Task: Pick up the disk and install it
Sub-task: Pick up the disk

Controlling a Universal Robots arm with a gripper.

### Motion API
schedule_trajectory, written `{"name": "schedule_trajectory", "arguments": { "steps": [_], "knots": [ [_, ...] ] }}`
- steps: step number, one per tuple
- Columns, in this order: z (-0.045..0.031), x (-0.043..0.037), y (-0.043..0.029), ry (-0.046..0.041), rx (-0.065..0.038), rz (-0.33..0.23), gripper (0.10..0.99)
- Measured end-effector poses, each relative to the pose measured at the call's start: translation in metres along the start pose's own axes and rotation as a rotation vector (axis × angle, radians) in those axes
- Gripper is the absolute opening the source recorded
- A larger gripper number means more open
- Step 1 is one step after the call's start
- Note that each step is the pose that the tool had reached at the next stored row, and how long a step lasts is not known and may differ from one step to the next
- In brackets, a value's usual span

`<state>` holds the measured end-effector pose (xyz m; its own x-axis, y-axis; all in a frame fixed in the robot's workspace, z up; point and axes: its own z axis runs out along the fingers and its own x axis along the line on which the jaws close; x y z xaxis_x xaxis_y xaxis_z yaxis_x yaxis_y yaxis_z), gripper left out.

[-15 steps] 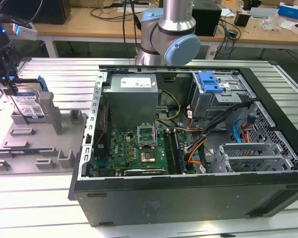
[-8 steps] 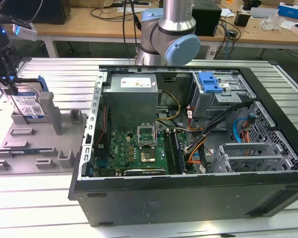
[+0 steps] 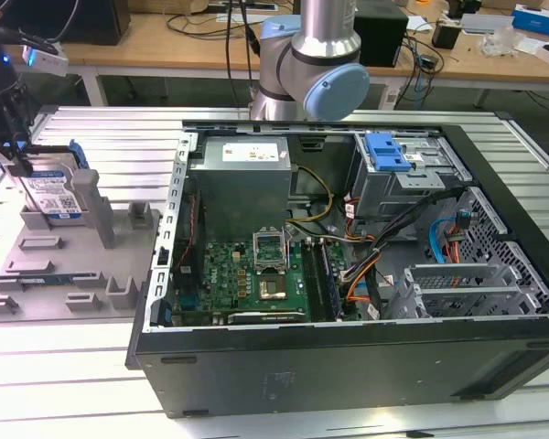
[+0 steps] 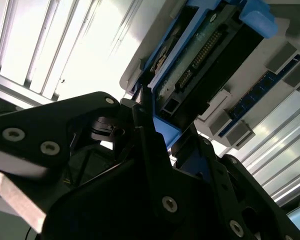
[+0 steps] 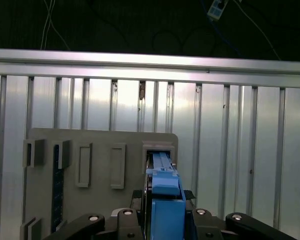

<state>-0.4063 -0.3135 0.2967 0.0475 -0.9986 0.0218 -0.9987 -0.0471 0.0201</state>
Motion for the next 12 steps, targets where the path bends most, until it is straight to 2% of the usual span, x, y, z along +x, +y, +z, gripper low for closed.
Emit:
{"name": "schedule_trajectory", "arguments": {
  "steps": [12],
  "knots": [
    [0.0001,0.0019,0.0001,0.0,0.0,0.0,0.369]
  ]
}}
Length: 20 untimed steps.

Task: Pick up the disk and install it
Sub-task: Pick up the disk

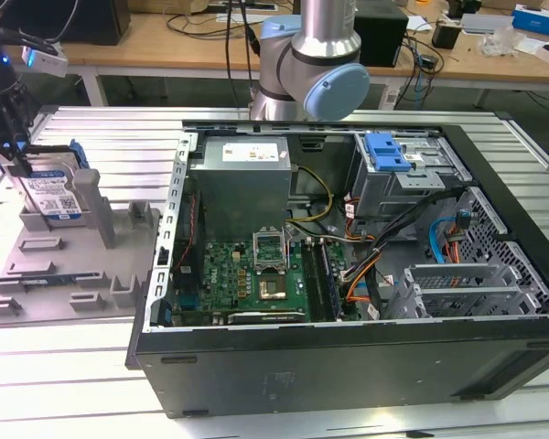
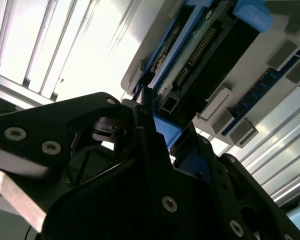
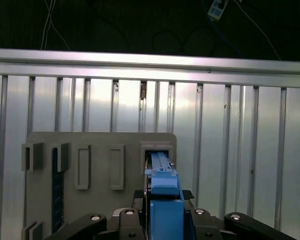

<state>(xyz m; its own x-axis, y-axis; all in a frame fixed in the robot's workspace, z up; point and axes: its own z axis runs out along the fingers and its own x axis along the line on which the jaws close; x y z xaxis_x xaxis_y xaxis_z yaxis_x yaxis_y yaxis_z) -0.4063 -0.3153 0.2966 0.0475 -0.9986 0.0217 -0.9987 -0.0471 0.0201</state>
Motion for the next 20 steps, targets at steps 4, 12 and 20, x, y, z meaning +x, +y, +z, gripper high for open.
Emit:
{"name": "schedule_trajectory", "arguments": {
  "steps": [4,12,20],
  "knots": [
    [0.0,0.0004,0.0,0.0,0.0,0.0,0.369],
    [-0.0127,0.0009,0.0003,-0.0003,0.0,0.0,0.369],
    [-0.0552,0.0018,0.0011,-0.0014,0.0,0.0,0.369]
  ]
}}
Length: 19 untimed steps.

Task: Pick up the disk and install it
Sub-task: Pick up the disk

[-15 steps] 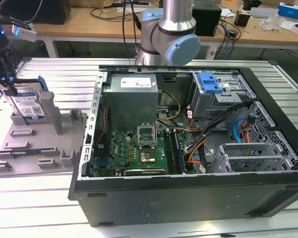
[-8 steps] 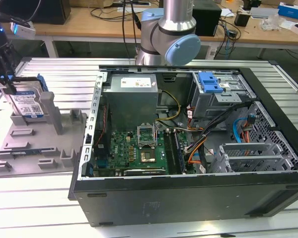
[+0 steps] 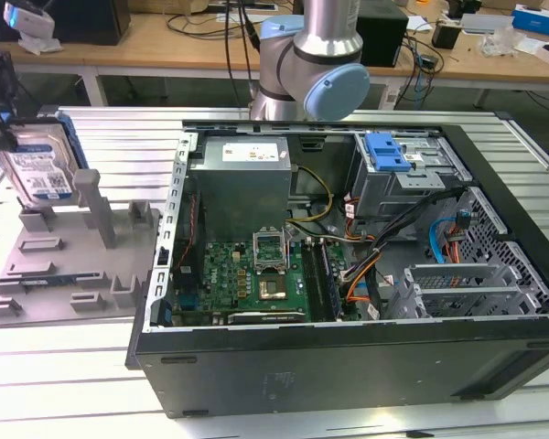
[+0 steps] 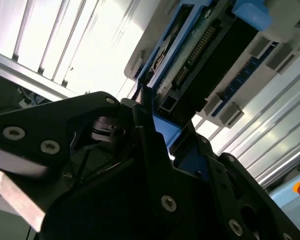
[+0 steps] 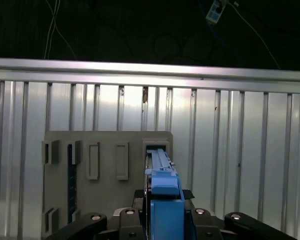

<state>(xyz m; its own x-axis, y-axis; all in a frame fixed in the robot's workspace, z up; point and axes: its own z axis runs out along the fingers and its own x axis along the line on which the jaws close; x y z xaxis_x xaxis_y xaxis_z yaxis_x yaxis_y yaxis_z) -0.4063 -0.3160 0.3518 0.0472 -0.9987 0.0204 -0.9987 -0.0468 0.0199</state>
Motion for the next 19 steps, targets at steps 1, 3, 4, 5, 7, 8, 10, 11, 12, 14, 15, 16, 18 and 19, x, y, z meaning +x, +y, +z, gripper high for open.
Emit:
{"name": "schedule_trajectory", "arguments": {
  "steps": [1,3,4,5,7,8,10,11,12,14,15,16,18,19],
  "knots": [
    [-0.0108,0.0002,0.0002,-0.0002,0.0,0.0,0.369],
    [-0.0253,0.0005,0.0005,-0.0005,0.0,0.0,0.369],
    [-0.0314,0.0006,0.0006,-0.0007,0.0,0.0,0.369],
    [-0.0357,0.0007,0.0007,-0.0007,0.0,0.0,0.369],
    [-0.0466,0.001,0.0009,-0.0008,0.0,0.0,0.369],
    [-0.0513,0.0011,0.001,-0.0008,0.0,0.0,0.369],
    [-0.0627,0.0014,0.0013,-0.0009,0.0,0.0,0.369],
    [-0.069,0.0015,0.0014,-0.001,0.0,0.0,0.369],
    [-0.074,0.0016,0.0015,-0.001,0.0,0.0,0.369],
    [-0.0836,0.0018,0.0017,-0.0011,0.0,0.0,0.369],
    [-0.0898,0.002,0.0018,-0.0011,0.0,0.0,0.369],
    [-0.094,0.0021,0.0019,-0.0011,0.0,0.0,0.369],
    [-0.1043,0.0024,0.0021,-0.0012,0.0,0.0,0.369],
    [-0.111,0.0026,0.0022,-0.0011,0.0,0.0,0.369]
  ]
}}
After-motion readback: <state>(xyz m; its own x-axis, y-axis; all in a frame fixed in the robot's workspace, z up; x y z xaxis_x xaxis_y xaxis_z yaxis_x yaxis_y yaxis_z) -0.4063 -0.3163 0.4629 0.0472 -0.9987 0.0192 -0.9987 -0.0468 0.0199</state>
